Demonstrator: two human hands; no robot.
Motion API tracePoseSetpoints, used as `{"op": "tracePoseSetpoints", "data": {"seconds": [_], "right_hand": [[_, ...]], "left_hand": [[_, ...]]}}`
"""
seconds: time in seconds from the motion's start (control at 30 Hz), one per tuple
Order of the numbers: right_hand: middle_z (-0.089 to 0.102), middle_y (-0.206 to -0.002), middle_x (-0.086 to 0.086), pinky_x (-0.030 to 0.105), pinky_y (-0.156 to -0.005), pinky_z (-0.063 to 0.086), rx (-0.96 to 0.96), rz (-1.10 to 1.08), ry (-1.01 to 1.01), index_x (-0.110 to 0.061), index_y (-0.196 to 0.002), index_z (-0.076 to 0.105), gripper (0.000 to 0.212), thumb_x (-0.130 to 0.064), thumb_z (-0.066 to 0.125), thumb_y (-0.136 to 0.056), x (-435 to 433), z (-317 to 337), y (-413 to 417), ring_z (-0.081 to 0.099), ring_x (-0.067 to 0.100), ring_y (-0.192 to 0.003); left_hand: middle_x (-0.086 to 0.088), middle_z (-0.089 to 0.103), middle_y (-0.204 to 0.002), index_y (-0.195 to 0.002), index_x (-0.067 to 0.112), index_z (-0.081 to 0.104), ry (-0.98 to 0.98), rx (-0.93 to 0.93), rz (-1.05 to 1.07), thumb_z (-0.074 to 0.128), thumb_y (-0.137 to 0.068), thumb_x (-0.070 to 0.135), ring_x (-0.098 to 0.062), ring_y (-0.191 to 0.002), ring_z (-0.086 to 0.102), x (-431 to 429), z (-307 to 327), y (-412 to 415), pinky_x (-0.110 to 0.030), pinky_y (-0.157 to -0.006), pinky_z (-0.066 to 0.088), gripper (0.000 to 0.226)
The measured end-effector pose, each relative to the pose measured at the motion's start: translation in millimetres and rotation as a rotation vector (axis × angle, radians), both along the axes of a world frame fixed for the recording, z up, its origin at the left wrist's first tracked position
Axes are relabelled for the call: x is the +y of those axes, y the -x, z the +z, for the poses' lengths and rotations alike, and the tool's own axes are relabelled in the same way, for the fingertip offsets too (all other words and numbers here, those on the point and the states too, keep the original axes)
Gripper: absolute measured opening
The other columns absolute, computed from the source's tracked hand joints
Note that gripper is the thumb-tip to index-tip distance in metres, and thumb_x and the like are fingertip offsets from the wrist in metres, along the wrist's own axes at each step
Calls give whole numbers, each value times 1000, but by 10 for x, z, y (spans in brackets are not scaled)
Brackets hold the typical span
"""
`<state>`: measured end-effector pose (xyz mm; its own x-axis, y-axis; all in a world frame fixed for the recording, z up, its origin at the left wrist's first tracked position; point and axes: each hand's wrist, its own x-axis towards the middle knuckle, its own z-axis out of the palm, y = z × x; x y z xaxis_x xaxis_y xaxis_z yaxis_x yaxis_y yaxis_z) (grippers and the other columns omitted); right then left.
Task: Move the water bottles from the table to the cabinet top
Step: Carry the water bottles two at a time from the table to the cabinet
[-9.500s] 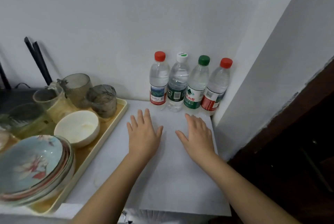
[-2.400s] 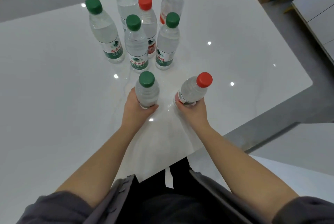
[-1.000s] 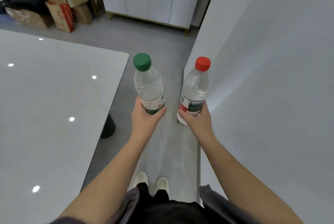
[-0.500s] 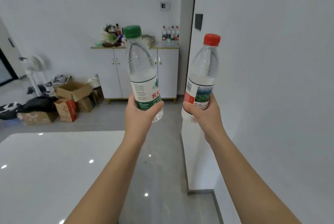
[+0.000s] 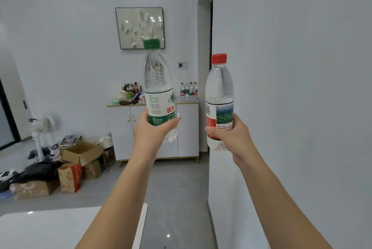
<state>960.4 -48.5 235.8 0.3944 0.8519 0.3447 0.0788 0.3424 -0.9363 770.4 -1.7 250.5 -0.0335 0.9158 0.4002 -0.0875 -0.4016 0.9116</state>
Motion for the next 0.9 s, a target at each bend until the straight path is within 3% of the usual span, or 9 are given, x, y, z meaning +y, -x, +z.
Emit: {"op": "tracePoseSetpoints", "data": {"seconds": [0.2,0.37,0.6,0.9], "right_hand": [[71,-101,-1,24,-73,55,35,-26,-32,-18,-112,60,48,-2,80,-72,180,64,80,69,11,-88],[70,-104,-1,25,-76,55,34,-36,-42,-18,-116,59,51,-4,82,-72,322,61,131,68,15,-95],[72,-101,0,21,-69,54,12,-18,-13,-21,-108,61,46,-2,82,-71,539,39,147,69,14,-91],[70,-105,-7,24,-77,55,-10,-30,-14,-26,-115,57,52,-8,82,-73,942,2,58,68,9,-94]], "left_hand": [[8,71,-99,-100,33,59,-12,16,-24,83,-68,5,-8,-91,67,109,46,36,-25,-74,50,48],[9,70,-100,-112,25,60,0,10,-37,83,-68,4,-7,-91,66,211,11,42,-22,-71,49,53],[6,70,-101,-113,23,59,41,-5,-68,82,-69,3,-9,-93,66,450,-77,31,-21,-70,48,54],[6,72,-100,-109,25,61,75,14,-90,82,-69,2,-11,-94,67,932,-71,-56,-22,-71,49,50]]}}
